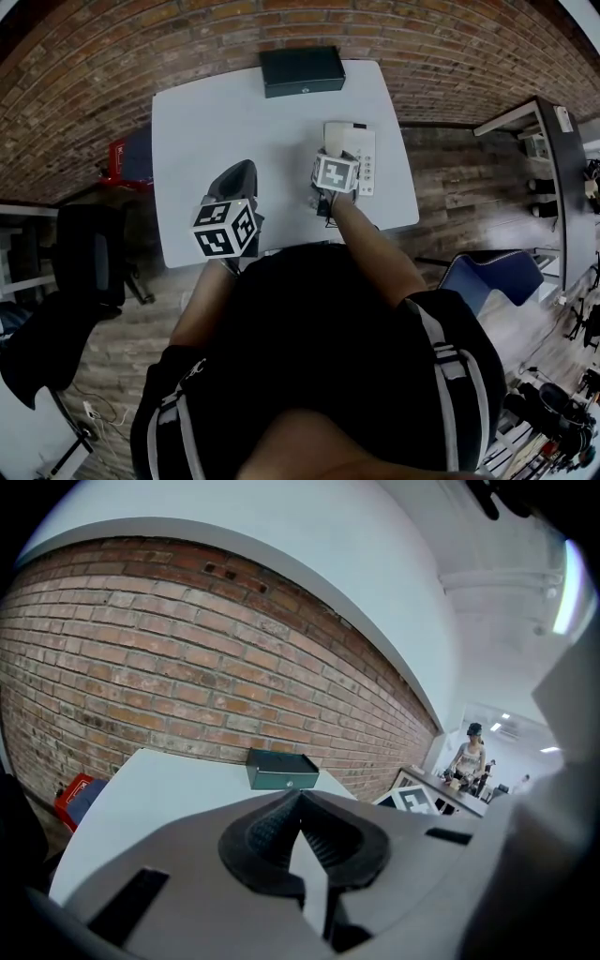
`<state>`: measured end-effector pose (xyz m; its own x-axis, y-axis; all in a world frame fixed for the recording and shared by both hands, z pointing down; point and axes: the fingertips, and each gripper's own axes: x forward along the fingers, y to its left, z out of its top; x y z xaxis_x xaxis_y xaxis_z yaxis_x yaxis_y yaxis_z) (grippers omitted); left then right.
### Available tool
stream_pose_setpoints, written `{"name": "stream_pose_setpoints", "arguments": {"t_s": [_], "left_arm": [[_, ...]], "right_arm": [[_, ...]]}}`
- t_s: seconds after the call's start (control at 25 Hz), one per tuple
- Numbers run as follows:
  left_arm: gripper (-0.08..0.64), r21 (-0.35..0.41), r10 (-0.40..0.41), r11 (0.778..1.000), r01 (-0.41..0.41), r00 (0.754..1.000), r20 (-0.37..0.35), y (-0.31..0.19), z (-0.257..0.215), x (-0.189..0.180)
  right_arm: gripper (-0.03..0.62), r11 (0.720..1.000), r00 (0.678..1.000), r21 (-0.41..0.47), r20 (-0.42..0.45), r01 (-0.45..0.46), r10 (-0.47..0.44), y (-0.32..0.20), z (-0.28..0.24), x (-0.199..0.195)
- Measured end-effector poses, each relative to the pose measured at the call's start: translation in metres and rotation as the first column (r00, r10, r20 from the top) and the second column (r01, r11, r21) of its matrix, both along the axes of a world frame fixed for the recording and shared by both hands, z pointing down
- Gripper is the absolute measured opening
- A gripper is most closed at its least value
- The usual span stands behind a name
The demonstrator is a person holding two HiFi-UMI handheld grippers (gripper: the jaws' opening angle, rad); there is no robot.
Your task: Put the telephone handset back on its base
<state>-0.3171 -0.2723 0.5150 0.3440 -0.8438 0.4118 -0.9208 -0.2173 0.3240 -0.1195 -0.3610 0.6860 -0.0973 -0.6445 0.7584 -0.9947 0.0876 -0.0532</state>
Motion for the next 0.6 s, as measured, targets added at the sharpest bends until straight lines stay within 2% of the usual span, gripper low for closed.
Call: {"name": "stream_pose_setpoints", "arguments": {"t_s": [0.4,0.6], "left_arm": [[0.002,0.011,-0.003,1.0,0.003,1.0,-0.002,0.008,-0.003,-0.004],[0.002,0.013,-0.006,1.0,0.006,1.0,-0.007,0.012,-0.003,-0.006]], "right_arm": [[0.204,1.0,0.999,-0.008,0.025,0.021,-0.02,-0.003,0.012,-0.004],[0.212,0.999,0.999,0.037,0.038,0.017,-0.019,-0.005,0.003,-0.002]]}}
